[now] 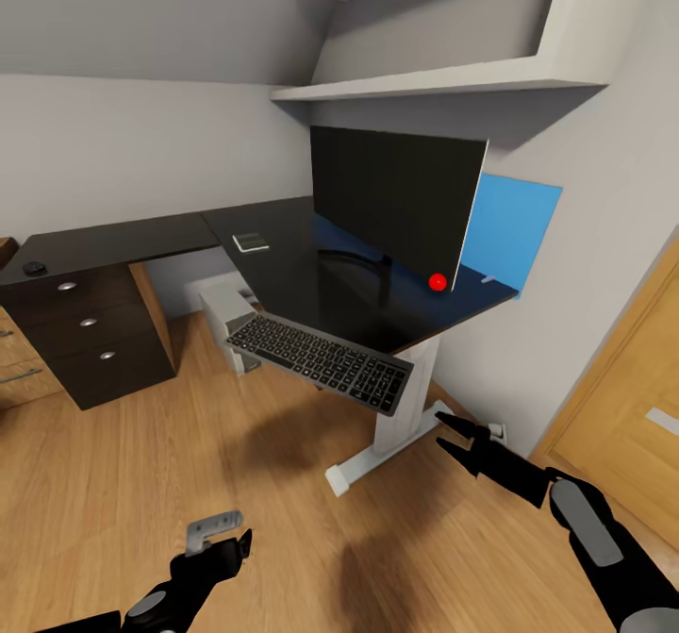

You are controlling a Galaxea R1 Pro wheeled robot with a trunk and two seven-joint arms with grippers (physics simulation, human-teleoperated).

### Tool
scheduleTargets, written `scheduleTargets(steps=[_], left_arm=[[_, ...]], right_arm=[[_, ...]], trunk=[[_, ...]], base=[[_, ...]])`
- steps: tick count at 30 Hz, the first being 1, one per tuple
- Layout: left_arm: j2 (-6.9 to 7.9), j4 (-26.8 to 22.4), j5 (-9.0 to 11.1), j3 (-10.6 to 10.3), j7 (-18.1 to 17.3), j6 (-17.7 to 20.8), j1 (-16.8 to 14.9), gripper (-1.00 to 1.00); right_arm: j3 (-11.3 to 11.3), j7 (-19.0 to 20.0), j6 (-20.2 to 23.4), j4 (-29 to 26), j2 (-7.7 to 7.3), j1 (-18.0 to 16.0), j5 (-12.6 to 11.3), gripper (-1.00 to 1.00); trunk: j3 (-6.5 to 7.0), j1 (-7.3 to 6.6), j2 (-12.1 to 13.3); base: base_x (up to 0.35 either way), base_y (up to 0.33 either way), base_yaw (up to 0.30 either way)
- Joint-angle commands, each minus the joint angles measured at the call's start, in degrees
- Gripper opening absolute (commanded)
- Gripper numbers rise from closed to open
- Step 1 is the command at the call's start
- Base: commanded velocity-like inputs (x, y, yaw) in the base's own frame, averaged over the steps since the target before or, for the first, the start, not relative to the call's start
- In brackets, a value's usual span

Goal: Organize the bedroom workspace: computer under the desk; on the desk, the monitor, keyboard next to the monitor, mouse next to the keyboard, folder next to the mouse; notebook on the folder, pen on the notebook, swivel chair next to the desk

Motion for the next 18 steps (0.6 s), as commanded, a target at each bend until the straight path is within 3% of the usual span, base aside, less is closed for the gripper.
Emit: scheduleTargets(steps=[1,3,9,18], left_arm=[[0.02,0.2,0.3,-0.2,0.1,-0.3,-0.1,1.00],[-0.01,1.2,0.3,-0.2,0.0,-0.4,-0.1,1.00],[-0.06,1.7,0.3,-0.2,-0.1,-0.4,-0.1,1.00],[-0.07,1.7,0.1,-0.2,-0.2,-0.5,-0.1,1.00]], right_arm=[[-0.1,0.1,0.4,0.0,0.01,0.0,-0.6,1.00],[-0.1,0.0,1.2,0.1,0.01,0.0,-2.2,1.00],[-0.1,0.0,1.6,0.2,0.00,0.0,-2.6,1.00],[-0.1,-0.1,1.6,0.3,-0.02,0.0,-2.7,1.00]], trunk=[[0.13,-0.23,0.4],[0.49,-0.67,1.2],[1.57,-1.99,3.6],[1.57,-1.99,3.6]], base=[[0.000,0.000,0.000],[0.000,0.000,0.000],[0.000,0.000,0.000],[0.004,0.001,0.000]])
